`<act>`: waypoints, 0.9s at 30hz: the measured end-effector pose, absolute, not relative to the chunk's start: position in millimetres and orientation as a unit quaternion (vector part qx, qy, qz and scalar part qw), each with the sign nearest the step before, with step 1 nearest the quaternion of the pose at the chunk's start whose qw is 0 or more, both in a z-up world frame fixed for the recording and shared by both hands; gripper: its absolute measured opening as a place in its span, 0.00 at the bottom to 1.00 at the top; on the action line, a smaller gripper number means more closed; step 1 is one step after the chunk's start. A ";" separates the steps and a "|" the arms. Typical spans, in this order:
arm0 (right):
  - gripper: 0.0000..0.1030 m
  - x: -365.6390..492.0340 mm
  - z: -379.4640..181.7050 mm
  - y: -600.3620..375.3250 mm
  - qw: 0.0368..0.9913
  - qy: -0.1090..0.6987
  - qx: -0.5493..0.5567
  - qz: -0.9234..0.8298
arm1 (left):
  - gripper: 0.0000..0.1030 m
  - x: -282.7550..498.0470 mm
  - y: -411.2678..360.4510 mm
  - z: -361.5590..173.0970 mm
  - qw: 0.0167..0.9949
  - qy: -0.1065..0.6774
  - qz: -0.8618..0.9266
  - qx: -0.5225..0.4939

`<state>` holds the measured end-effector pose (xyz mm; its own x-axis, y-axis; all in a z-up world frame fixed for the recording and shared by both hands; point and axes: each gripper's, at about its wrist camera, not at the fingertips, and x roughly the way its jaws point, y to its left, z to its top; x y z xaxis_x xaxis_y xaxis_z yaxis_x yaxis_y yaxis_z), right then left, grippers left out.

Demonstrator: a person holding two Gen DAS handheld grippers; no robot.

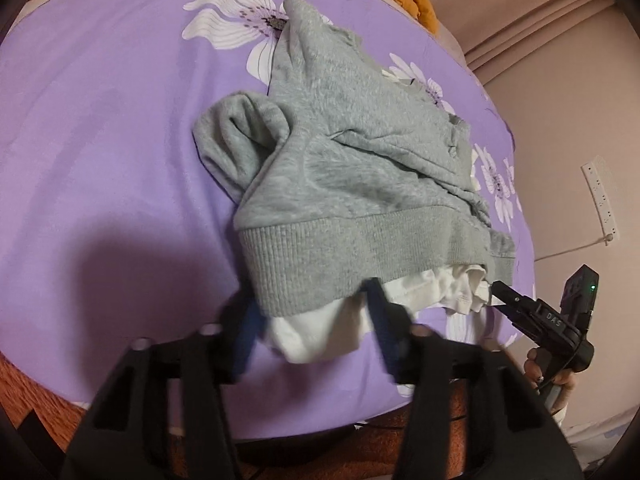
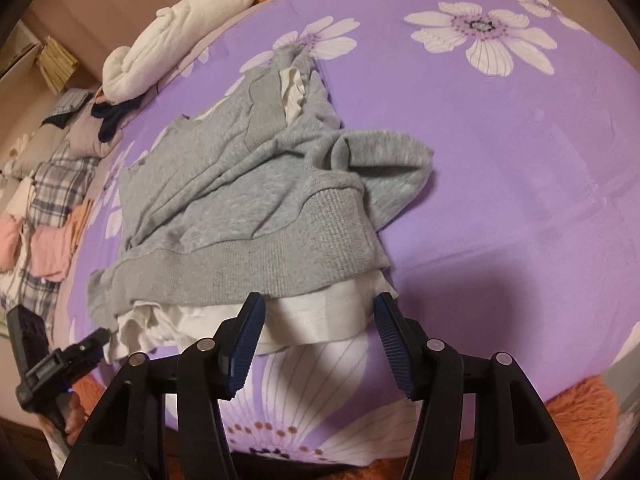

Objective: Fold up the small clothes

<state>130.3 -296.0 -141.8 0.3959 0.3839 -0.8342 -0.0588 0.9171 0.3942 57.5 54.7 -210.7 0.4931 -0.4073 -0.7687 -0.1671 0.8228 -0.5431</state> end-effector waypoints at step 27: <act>0.07 225.2 -95.1 -283.1 0.839 0.473 0.206 0.173 | 0.15 169.5 85.4 -146.3 0.818 0.432 -0.106 -0.364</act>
